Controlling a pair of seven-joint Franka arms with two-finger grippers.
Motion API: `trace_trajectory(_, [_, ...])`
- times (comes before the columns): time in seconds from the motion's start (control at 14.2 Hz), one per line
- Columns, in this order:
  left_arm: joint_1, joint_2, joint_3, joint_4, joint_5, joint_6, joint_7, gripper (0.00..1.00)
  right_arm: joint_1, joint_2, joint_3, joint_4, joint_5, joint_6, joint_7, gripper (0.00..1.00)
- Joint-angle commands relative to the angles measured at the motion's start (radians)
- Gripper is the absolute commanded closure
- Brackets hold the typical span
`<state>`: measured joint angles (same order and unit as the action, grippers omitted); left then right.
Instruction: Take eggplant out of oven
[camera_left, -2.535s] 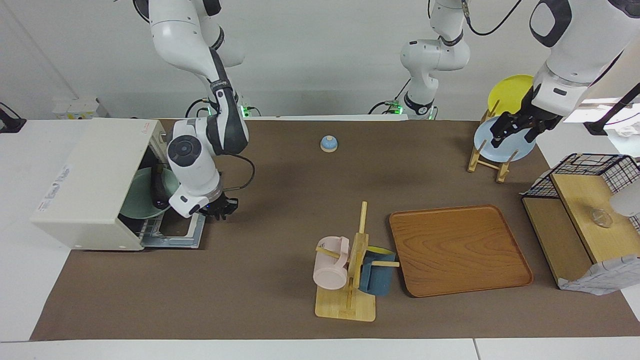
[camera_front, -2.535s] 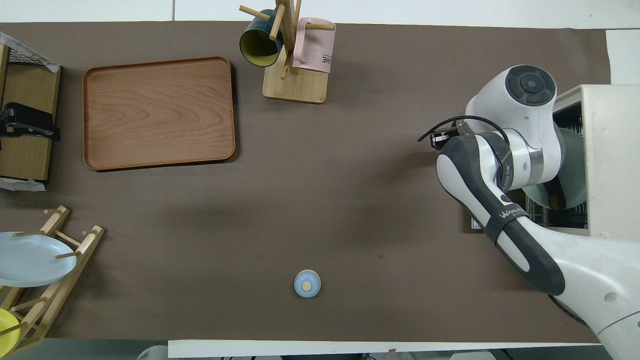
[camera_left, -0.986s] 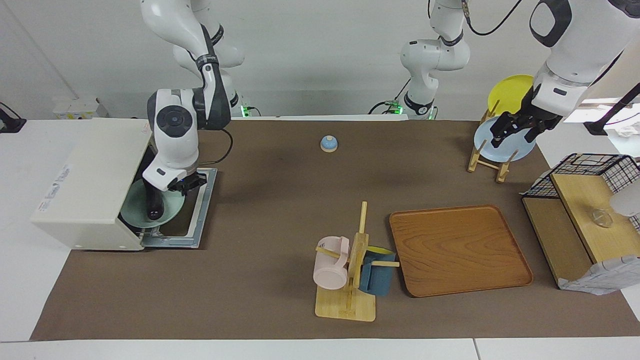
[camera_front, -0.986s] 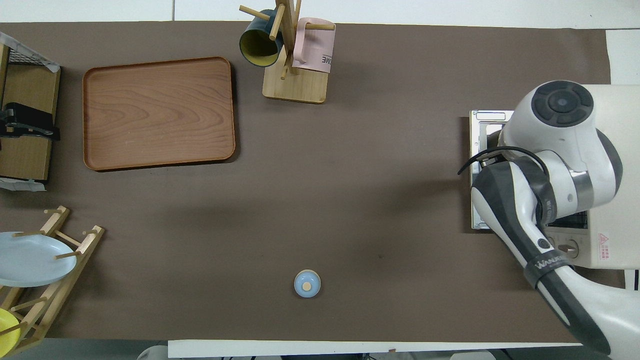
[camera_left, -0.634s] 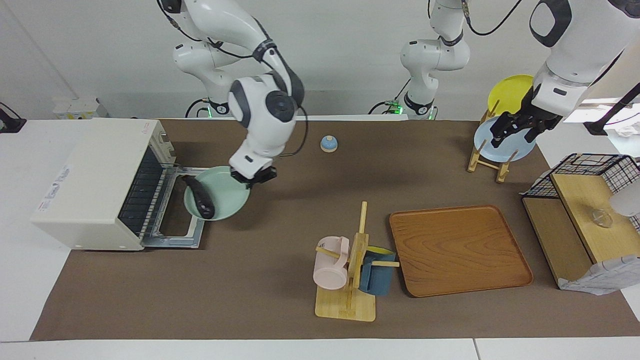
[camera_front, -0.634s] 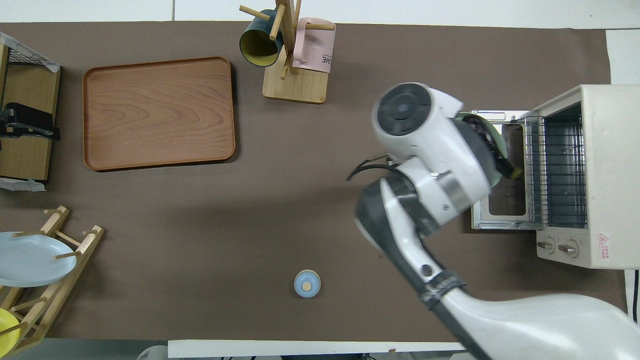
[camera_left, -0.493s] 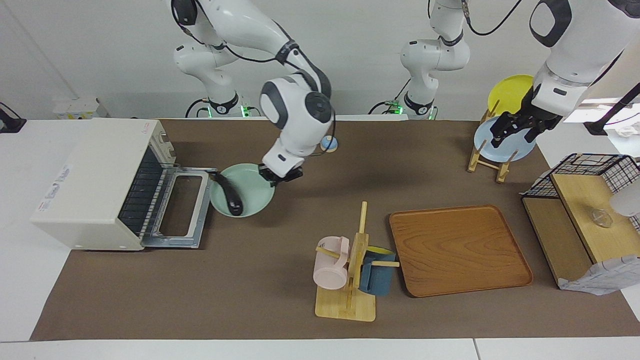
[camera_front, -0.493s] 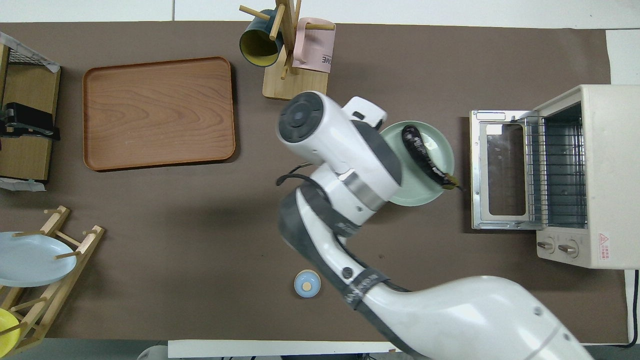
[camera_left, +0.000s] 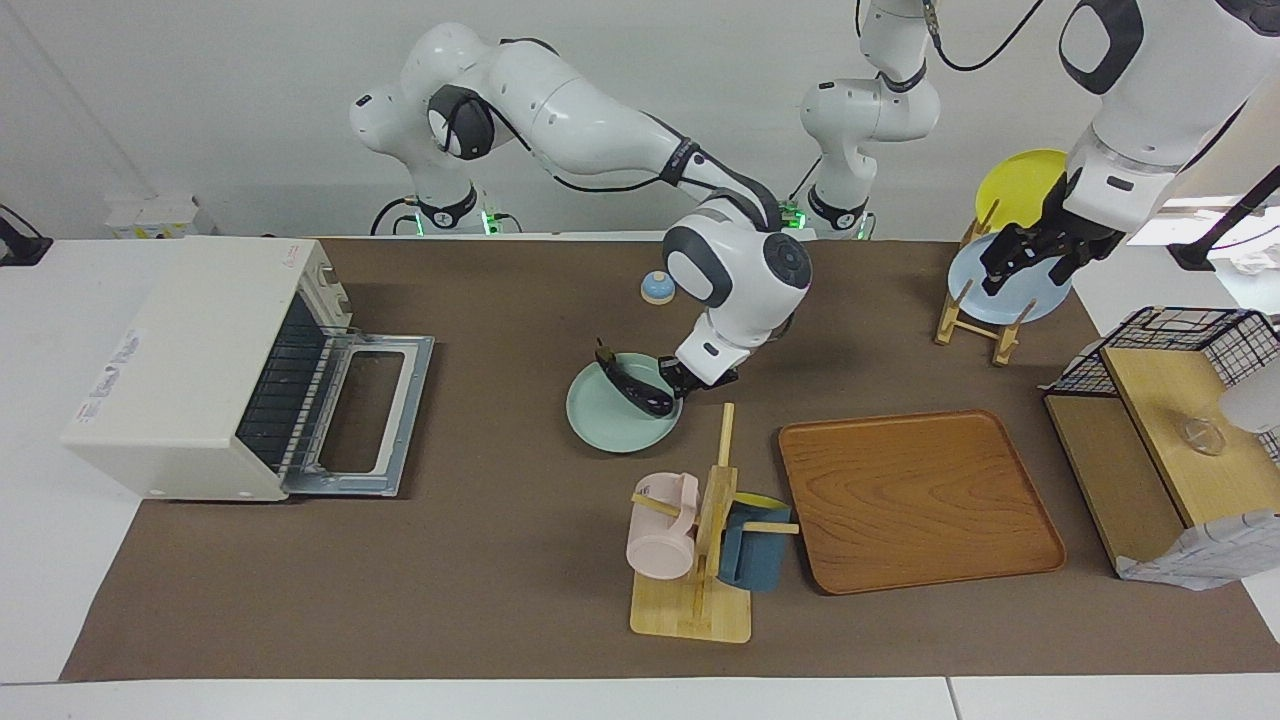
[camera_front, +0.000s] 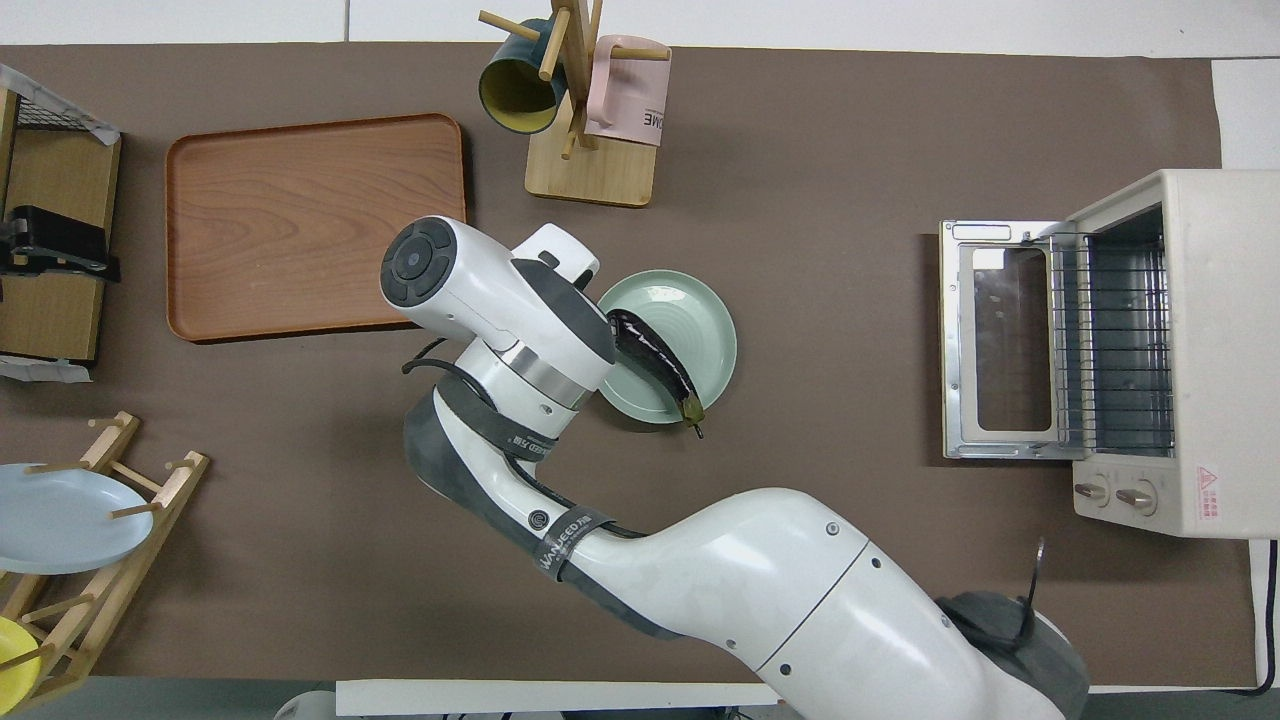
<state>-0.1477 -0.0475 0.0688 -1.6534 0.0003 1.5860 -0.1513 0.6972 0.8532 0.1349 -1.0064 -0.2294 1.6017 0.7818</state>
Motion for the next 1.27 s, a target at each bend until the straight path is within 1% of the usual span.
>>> trace_trajectory(0.0, [0.011, -0.017, -0.003, -0.014, -0.003, -0.023, -0.037, 0.00, -0.004, 0.004, 0.024, 0.025, 0.028, 0.065, 0.048, 0.50])
trace_trajectory(0.07, [0.011, -0.017, -0.003, -0.012, -0.003, -0.023, -0.036, 0.00, -0.021, -0.003, 0.040, 0.028, 0.098, 0.104, 0.101, 0.50])
trace_trajectory(0.14, [0.011, -0.017, -0.003, -0.012, -0.003, -0.024, -0.034, 0.00, -0.054, -0.028, 0.037, 0.029, 0.143, 0.096, 0.112, 0.51])
trace_trajectory(0.21, [0.011, -0.017, -0.003, -0.012, -0.003, -0.026, -0.043, 0.00, -0.091, -0.086, 0.034, 0.016, 0.128, 0.046, 0.079, 0.51])
trace_trajectory(0.28, [0.008, -0.018, -0.006, -0.020, -0.003, -0.014, -0.060, 0.00, -0.131, -0.141, 0.034, -0.036, 0.090, -0.029, -0.022, 0.52])
trace_trajectory(0.35, [-0.003, -0.044, -0.007, -0.084, -0.003, 0.035, -0.106, 0.00, -0.190, -0.217, 0.034, -0.110, 0.052, -0.066, -0.156, 0.55])
trace_trajectory(0.42, [-0.012, -0.080, -0.020, -0.183, -0.003, 0.148, -0.147, 0.00, -0.247, -0.293, 0.032, -0.230, 0.035, -0.062, -0.243, 0.58])
trace_trajectory(0.49, [-0.057, -0.110, -0.026, -0.295, -0.003, 0.270, -0.199, 0.00, -0.313, -0.369, 0.032, -0.379, 0.007, -0.012, -0.262, 0.67])
trace_trajectory(0.56, [-0.125, -0.109, -0.029, -0.354, -0.003, 0.346, -0.267, 0.00, -0.373, -0.414, 0.034, -0.502, -0.022, 0.059, -0.269, 0.75])
trace_trajectory(0.63, [-0.191, -0.091, -0.029, -0.380, -0.003, 0.406, -0.356, 0.00, -0.437, -0.457, 0.034, -0.637, -0.037, 0.145, -0.295, 0.86])
trace_trajectory(0.7, [-0.269, -0.042, -0.027, -0.385, -0.003, 0.466, -0.452, 0.00, -0.493, -0.492, 0.034, -0.749, -0.038, 0.237, -0.341, 0.91])
trace_trajectory(0.85, [-0.427, 0.073, -0.027, -0.373, -0.003, 0.611, -0.586, 0.00, -0.589, -0.523, 0.034, -0.884, -0.038, 0.387, -0.407, 0.96])
trace_trajectory(0.92, [-0.500, 0.137, -0.027, -0.359, -0.003, 0.709, -0.655, 0.00, -0.619, -0.528, 0.034, -0.906, -0.045, 0.411, -0.468, 0.97])
trace_trajectory(0.99, [-0.559, 0.212, -0.027, -0.327, -0.003, 0.774, -0.721, 0.00, -0.639, -0.531, 0.034, -0.919, -0.048, 0.417, -0.514, 0.97])
trace_trajectory(1.06, [-0.610, 0.275, -0.026, -0.283, -0.003, 0.808, -0.781, 0.00, -0.665, -0.539, 0.034, -0.949, -0.050, 0.429, -0.523, 0.97])
trace_trajectory(1.13, [-0.653, 0.347, -0.024, -0.223, -0.002, 0.815, -0.822, 0.00, -0.670, -0.545, 0.034, -0.971, -0.051, 0.460, -0.529, 0.97])
trace_trajectory(1.2, [-0.689, 0.412, -0.023, -0.162, -0.002, 0.813, -0.852, 0.00, -0.671, -0.545, 0.034, -0.969, -0.068, 0.458, -0.538, 0.97])
